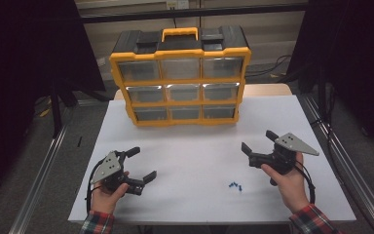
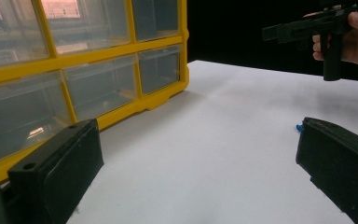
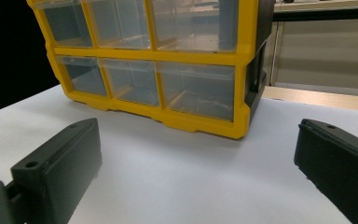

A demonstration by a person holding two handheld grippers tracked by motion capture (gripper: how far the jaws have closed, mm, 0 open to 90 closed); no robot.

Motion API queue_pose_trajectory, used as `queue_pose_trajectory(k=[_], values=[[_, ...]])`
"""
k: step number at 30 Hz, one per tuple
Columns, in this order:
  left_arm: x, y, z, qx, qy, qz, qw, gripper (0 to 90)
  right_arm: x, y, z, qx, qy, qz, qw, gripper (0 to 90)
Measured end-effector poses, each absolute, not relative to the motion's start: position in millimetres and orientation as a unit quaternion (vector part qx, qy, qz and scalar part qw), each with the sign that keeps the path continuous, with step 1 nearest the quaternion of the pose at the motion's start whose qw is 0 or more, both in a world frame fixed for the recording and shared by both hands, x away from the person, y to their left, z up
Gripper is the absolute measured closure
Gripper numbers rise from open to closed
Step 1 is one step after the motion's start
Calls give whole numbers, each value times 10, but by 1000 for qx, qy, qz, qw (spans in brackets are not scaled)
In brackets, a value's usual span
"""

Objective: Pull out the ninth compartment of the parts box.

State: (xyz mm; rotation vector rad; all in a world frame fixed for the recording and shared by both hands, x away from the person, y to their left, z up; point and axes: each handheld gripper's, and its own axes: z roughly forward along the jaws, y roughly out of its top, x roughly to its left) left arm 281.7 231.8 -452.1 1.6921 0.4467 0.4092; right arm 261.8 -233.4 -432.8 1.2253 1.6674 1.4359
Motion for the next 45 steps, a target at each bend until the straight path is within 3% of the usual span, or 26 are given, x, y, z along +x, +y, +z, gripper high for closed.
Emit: queue_pose_trajectory(k=[45], values=[[2824,2323,-4524,739,192,178,621,2,3179,-1908,-4264,464,630,529,327,8]])
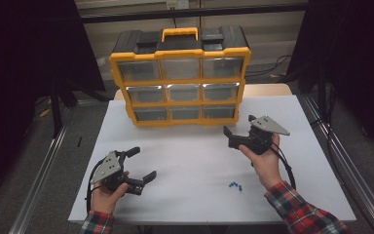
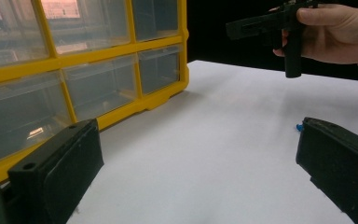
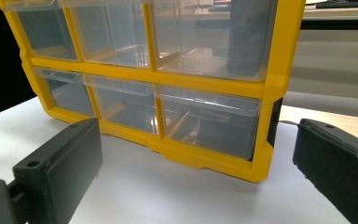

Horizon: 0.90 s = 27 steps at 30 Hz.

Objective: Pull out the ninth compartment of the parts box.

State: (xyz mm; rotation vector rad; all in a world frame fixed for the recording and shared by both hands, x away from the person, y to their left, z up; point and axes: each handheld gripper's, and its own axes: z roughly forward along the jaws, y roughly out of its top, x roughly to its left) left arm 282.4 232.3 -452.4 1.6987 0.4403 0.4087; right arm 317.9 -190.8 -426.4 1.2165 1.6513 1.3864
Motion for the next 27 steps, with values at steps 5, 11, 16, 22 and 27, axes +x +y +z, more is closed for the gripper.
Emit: queue_pose_trajectory(k=[5,11,16,22,27], values=[[2822,2321,-4525,736,196,177,623,2,3230,-1875,-4278,465,629,529,331,9],[2824,2321,-4525,736,195,178,623,2,3262,-1830,-4277,460,632,528,332,9],[2827,2325,-4524,738,193,178,622,2,3295,-1800,-4283,460,632,526,334,10],[2828,2319,-4525,737,193,177,623,2,3364,-1760,-4277,468,623,529,337,13],[2824,2325,-4524,737,195,177,622,2,3408,-1731,-4283,470,619,526,345,12]])
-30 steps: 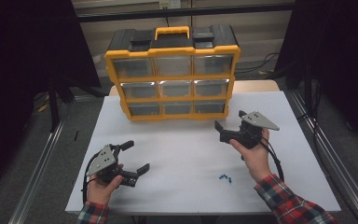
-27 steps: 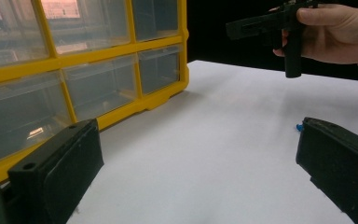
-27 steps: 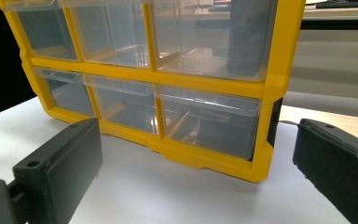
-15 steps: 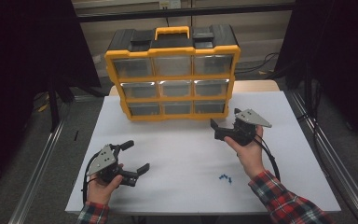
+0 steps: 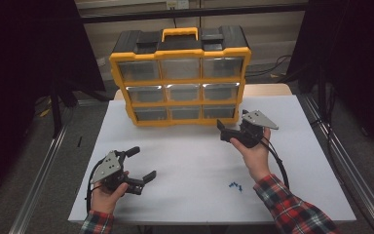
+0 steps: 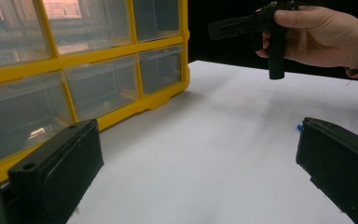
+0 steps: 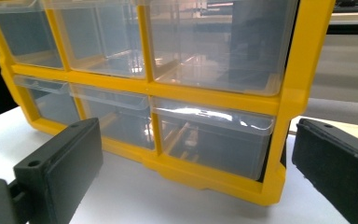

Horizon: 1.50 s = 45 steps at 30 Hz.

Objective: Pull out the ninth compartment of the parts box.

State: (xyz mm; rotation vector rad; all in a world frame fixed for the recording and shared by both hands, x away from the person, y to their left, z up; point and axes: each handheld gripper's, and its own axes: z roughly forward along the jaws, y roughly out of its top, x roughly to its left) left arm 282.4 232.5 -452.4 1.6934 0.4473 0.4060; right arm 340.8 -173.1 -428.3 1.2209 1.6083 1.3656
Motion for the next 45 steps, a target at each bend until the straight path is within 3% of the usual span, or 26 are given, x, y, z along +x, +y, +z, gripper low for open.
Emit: queue_pose_trajectory(k=[33,45], values=[[2814,2309,-4527,738,204,186,616,1,3796,-1661,-4495,497,610,499,363,17],[2827,2297,-4540,734,199,168,627,2,3906,-1613,-4513,492,620,485,371,17]])
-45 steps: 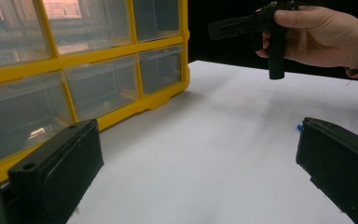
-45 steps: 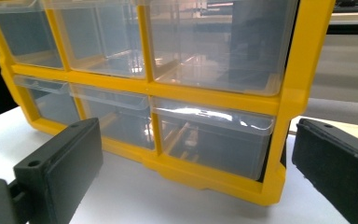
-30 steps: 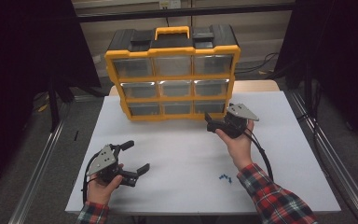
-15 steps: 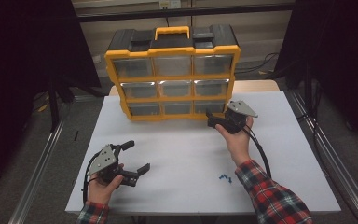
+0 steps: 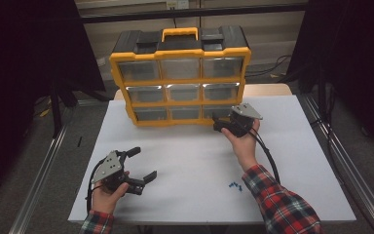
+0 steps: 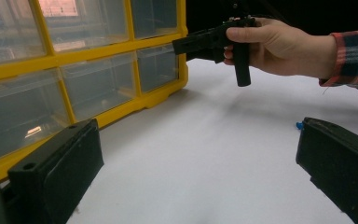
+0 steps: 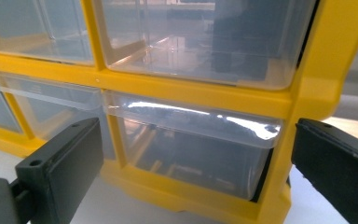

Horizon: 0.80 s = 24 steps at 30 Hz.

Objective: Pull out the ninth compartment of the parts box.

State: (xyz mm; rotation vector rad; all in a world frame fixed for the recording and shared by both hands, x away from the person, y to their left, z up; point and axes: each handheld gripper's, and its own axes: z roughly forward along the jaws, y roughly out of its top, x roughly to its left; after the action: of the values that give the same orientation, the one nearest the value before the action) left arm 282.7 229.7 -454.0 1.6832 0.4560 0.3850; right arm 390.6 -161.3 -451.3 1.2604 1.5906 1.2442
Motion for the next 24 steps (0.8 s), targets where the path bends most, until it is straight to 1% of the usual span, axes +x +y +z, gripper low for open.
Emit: queue_pose_trajectory(k=[4,7,11,14,18,19,24], values=[[2828,2301,-4540,735,198,169,627,2,3929,-1611,-4524,484,630,478,376,20],[2825,2303,-4542,735,201,169,626,2,3941,-1616,-4533,475,639,456,397,26],[2832,2312,-4539,740,194,171,621,2,3941,-1616,-4550,465,650,443,406,30],[2831,2309,-4540,739,196,172,621,2,3933,-1594,-4564,438,671,414,432,46],[2837,2310,-4539,741,193,175,619,2,3929,-1587,-4556,424,678,403,446,47],[2838,2310,-4539,741,192,175,619,2,3931,-1588,-4550,415,682,392,457,46],[2839,2308,-4543,742,193,173,618,2,3933,-1586,-4562,399,693,378,467,37]])
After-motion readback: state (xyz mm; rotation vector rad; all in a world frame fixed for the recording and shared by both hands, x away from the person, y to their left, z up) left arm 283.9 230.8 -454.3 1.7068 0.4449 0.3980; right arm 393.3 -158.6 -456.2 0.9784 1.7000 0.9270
